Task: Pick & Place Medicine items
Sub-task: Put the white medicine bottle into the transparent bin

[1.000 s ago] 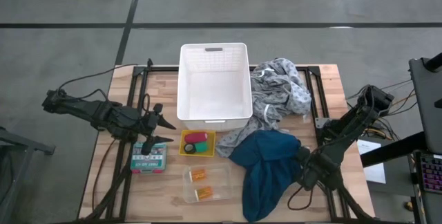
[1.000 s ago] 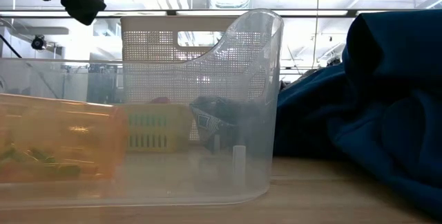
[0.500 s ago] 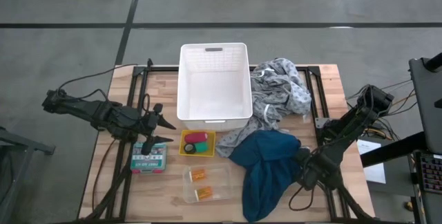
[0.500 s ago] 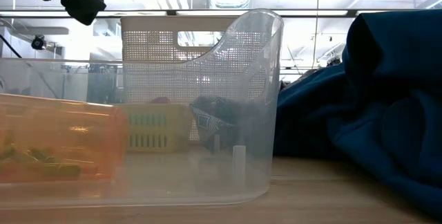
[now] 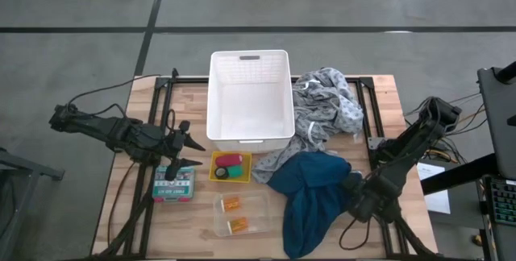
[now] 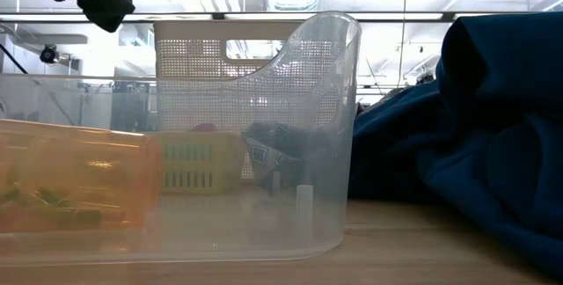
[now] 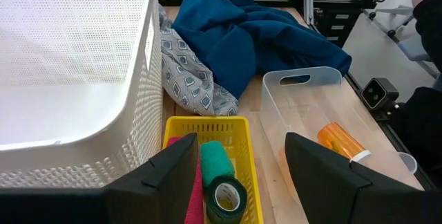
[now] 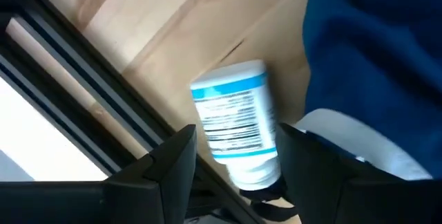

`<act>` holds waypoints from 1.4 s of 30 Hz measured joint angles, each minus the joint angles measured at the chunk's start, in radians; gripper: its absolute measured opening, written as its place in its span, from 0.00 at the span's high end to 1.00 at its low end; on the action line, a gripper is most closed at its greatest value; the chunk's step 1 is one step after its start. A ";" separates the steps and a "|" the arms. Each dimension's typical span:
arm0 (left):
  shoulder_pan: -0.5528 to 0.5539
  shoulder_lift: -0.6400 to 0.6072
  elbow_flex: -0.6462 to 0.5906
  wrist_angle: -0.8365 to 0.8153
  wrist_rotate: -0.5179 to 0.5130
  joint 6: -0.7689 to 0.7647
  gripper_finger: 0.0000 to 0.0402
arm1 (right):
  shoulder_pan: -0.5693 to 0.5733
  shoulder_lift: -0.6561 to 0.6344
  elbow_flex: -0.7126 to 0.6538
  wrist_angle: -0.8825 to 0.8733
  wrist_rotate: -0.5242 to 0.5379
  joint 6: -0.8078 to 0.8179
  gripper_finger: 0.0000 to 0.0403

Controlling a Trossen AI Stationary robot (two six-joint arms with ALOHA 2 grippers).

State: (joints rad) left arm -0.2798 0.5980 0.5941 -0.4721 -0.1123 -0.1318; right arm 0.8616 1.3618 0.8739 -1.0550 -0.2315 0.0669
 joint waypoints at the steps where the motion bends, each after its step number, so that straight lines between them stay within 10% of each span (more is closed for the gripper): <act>1: 0.000 0.000 0.000 0.000 0.000 0.000 0.44 | 0.000 -0.005 0.002 0.002 0.007 0.000 0.51; 8: 0.000 0.000 0.000 0.000 0.000 0.000 0.44 | 0.000 -0.041 0.005 0.007 0.049 -0.020 0.45; 20: 0.000 0.000 0.000 0.000 0.000 0.000 0.44 | 0.000 -0.081 -0.021 0.014 0.051 0.018 0.03; 42: 0.000 0.000 0.000 -0.001 0.000 0.000 0.44 | 0.002 0.076 -0.135 0.124 -0.014 0.037 0.01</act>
State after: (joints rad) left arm -0.2798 0.5983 0.5938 -0.4728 -0.1123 -0.1318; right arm 0.8639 1.4376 0.7387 -0.9310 -0.2452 0.1039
